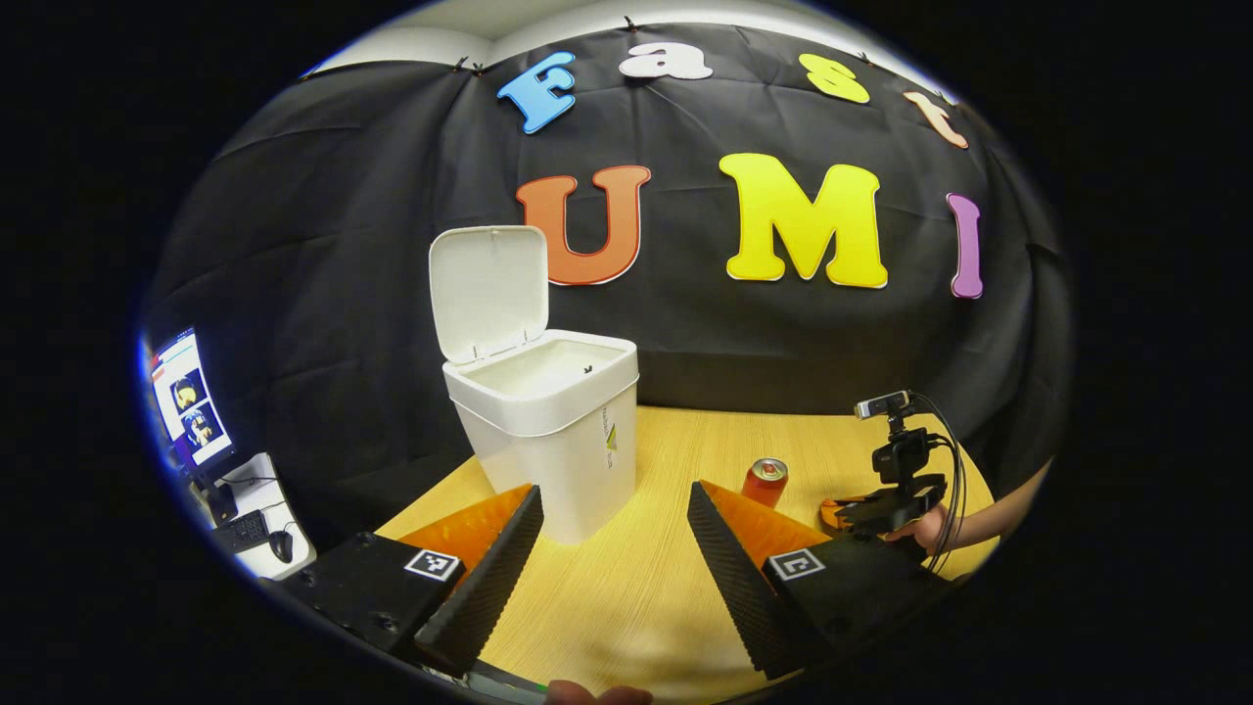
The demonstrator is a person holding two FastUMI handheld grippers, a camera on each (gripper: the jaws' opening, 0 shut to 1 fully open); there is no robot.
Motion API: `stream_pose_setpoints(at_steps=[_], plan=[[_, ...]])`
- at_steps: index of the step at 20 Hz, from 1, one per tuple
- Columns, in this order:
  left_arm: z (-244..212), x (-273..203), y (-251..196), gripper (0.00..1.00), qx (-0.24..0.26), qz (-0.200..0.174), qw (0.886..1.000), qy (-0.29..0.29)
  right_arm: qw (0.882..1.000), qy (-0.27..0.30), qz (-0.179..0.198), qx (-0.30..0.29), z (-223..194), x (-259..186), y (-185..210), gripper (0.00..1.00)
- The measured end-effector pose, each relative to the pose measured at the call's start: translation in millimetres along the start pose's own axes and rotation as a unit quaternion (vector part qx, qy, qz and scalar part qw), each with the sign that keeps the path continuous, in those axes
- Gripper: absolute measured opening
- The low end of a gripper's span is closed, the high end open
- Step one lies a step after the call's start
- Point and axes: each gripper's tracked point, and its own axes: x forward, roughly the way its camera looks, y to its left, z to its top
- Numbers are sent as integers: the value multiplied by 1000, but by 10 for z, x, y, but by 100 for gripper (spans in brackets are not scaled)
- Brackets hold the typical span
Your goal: Press the lid of the desktop garbage bin to open it, pick up the crumpled paper on the desktop and throw it into the bin, then pick up the pop can on the desktop and drop it into the bin, and finally close the garbage bin lid.
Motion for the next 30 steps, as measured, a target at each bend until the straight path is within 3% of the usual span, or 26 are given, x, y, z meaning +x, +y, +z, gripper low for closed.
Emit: stream_pose_setpoints(at_steps=[1, 2, 3, 17, 23, 30], plan=[[4, -25, 3, 98, 3, 0, 1000, -2, 1000, -2, -7, -1, 41, -32, -21, 21], [13, -42, 7, 98, 6, 0, 1000, -4, 1000, -7, -2, 1, 67, -83, 18, 9], [4, -49, 28, 98, 7, 1, 1000, -6, 1000, -13, 1, 3, 112, -146, 46, 7], [137, 112, 186, 98, -14, -42, 998, -45, 990, -133, 43, 14, 1358, -1754, 749, 7], [161, 159, 408, 99, -32, -46, 997, -54, 979, -184, 80, -23, 2061, -2255, 1340, 6], [85, -31, 952, 98, -52, -5, 997, -55, 962, -217, 144, -85, 2774, -2253, 2410, 6]])
